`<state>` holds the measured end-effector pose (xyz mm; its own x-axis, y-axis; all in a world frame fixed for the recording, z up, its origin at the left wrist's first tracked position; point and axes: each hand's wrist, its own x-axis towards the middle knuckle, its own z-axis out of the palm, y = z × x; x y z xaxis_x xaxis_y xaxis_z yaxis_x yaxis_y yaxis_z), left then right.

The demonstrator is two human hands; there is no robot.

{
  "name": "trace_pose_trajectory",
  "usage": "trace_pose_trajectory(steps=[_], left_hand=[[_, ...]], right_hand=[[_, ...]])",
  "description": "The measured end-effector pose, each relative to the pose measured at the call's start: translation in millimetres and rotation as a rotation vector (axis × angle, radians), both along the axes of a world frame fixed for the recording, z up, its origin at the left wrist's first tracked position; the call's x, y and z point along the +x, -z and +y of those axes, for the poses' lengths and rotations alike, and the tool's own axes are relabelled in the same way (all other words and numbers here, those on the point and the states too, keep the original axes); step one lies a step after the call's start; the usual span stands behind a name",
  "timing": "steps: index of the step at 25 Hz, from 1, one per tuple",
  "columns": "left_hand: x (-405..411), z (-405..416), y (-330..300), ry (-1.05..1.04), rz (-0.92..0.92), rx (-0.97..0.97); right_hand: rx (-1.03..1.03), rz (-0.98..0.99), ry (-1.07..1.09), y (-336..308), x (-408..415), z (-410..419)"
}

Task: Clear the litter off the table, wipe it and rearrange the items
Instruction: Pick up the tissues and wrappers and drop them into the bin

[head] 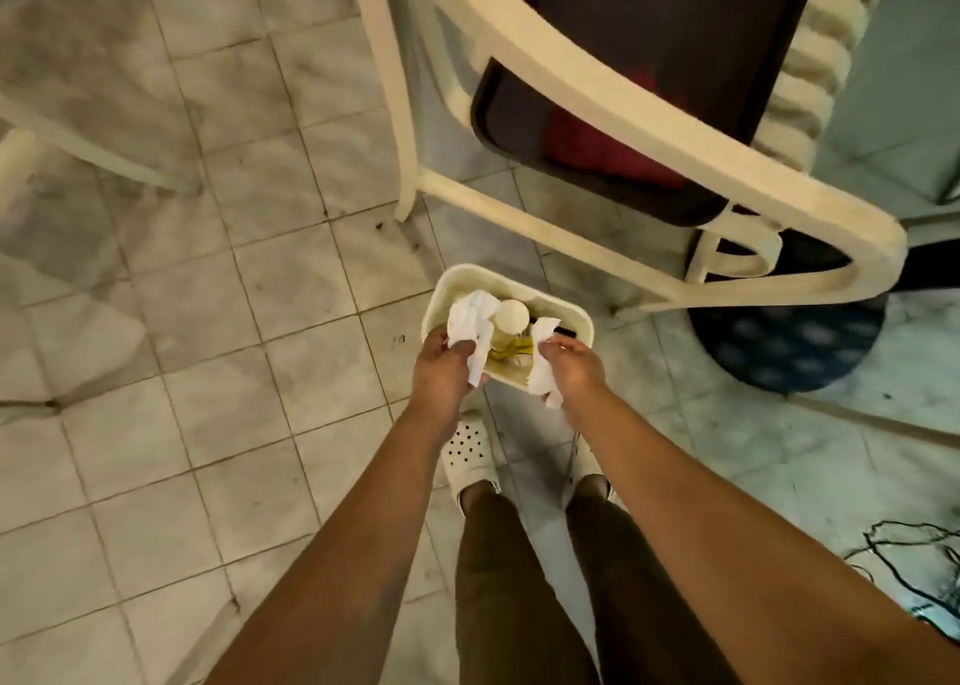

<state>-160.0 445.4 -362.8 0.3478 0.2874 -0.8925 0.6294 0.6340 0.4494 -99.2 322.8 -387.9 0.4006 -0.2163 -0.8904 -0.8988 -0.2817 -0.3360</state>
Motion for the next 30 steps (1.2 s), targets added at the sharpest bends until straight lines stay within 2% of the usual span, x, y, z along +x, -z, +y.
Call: trace_pose_trajectory(steps=[4, 7, 10, 13, 17, 20, 23, 28, 30], left_hand=[[12, -1, 58, 0.023, 0.091, 0.007], [18, -6, 82, 0.068, 0.129, -0.107], [15, -11, 79, 0.131, 0.129, -0.227], [-1, -12, 66, 0.069, 0.13, -0.21], [-13, -5, 18, 0.049, 0.132, -0.092], [-12, 5, -46, 0.054, 0.05, -0.014], [-6, 13, -142, 0.083, -0.04, 0.069], [34, -3, -295, 0.203, -0.28, 0.163], [58, -28, -345, 0.296, -0.394, 0.187]], right_hand=[[-0.074, -0.03, 0.151, 40, 15, 6], [0.036, 0.017, 0.162, 64, 20, 7], [0.155, 0.12, 0.25, 70, 15, 5], [0.089, 0.1, 0.374, 63, 12, -3], [0.035, 0.029, 0.31, 21, -4, 2], [0.19, 0.037, 0.345, -41, -7, 20], [0.352, -0.014, 0.296, -143, 9, 35], [0.399, -0.501, -0.057, -332, 54, 17], [0.377, -0.678, -0.099, -396, 68, -16]])
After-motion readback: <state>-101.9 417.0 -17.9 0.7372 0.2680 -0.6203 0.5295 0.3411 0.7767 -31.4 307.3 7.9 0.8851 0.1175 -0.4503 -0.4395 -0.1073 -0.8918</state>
